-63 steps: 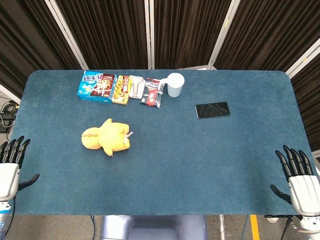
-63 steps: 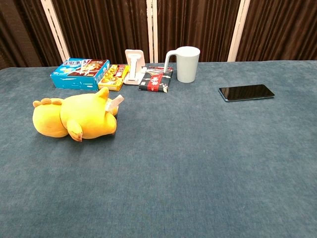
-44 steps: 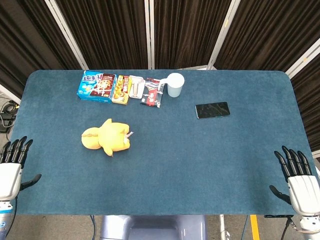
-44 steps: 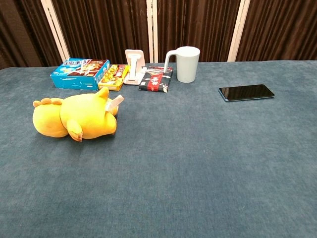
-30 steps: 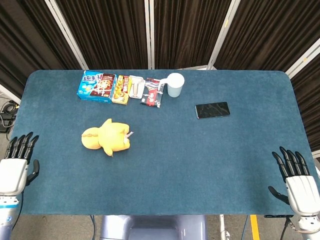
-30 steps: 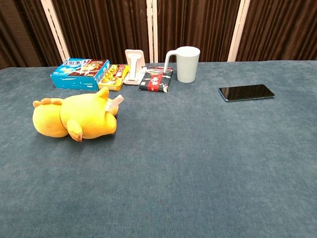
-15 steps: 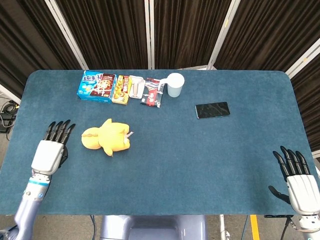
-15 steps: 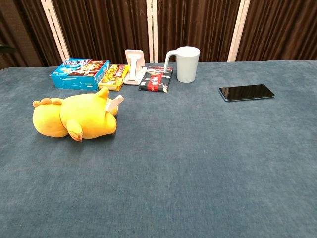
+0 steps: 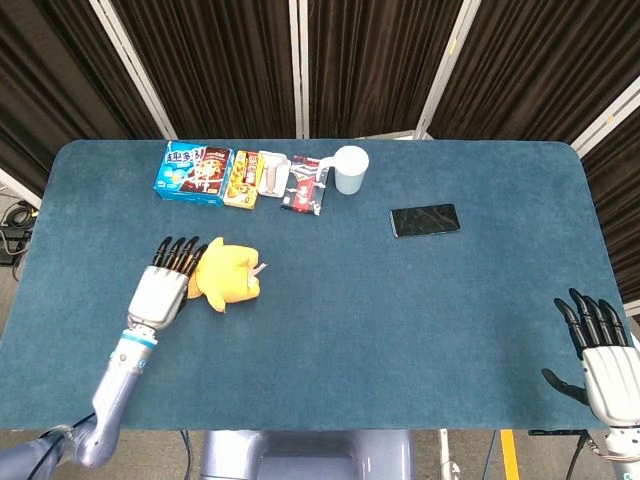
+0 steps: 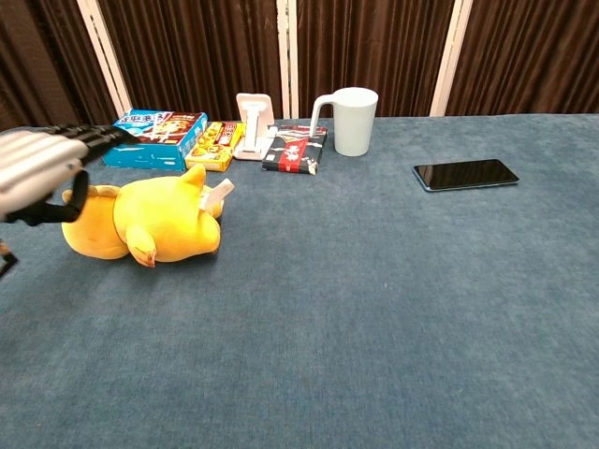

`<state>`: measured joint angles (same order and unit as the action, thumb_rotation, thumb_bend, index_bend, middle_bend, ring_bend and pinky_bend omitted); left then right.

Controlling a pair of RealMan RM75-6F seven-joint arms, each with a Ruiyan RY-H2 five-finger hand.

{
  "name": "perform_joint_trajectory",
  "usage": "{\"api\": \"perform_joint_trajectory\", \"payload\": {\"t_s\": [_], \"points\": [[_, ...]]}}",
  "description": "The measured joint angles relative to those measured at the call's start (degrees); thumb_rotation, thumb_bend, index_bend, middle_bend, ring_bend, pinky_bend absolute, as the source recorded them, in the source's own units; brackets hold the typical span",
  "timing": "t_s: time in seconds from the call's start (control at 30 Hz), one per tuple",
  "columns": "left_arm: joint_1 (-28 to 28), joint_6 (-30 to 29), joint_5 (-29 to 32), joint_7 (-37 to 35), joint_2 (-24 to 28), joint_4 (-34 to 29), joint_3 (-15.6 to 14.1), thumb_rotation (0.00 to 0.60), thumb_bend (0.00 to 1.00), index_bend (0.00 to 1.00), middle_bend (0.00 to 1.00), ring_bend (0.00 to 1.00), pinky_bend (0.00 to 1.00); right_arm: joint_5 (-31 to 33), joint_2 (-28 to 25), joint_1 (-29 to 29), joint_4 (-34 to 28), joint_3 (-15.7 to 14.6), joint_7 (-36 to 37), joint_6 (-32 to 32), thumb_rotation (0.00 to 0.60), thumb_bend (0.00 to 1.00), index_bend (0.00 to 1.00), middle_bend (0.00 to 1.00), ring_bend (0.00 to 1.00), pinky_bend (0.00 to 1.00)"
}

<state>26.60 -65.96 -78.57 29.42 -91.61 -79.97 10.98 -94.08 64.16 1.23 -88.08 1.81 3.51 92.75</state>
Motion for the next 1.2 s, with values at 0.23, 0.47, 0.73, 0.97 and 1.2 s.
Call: {"api": "perform_joint_trajectory", "payload": {"t_s": [0.23,0.47,0.73,0.97,1.2], "points": [[2.5,1.9,2.9,0.7,-4.1,4.6,0.8,0.6,1.0,0.0,0.0,0.0,0.0,0.3,-0.4,0.0,0.0,0.1,1.2,-0.1,0.6,0.1,0.03,0.0,0.0,0.0],[4.3,3.0,5.0,0.7,-7.1,9.2,1.0,0.6,1.0,0.0,0.0,0.0,0.0,0.3,-0.8,-0.1,-0.2,0.1,2.1,0.1,0.6,0.1,0.03,0.0,0.0,0.0],[6.7,5.8,9.1,3.2,-10.6,12.0,1.3,0.6,1.0,0.0,0.0,0.0,0.0,0.9,-1.1,-0.1,-0.1,0.3,3.2,0.0,0.6,0.1,0.03,0.0,0.0,0.0],[7.7,5.2,9.6,5.6,-12.4,11.4,0.1,0.6,1.0,0.0,0.0,0.0,0.0,0.8,-1.2,-0.1,0.0,0.4,3.5,0.2,0.6,0.1,0.03,0.0,0.0,0.0],[7.8,2.0,7.0,5.9,-12.0,7.8,-1.0,0.6,1.0,0.0,0.0,0.0,0.0,0.5,-1.1,-0.1,-0.1,0.2,3.1,0.2,0.6,0.1,0.03,0.0,0.0,0.0]]}}
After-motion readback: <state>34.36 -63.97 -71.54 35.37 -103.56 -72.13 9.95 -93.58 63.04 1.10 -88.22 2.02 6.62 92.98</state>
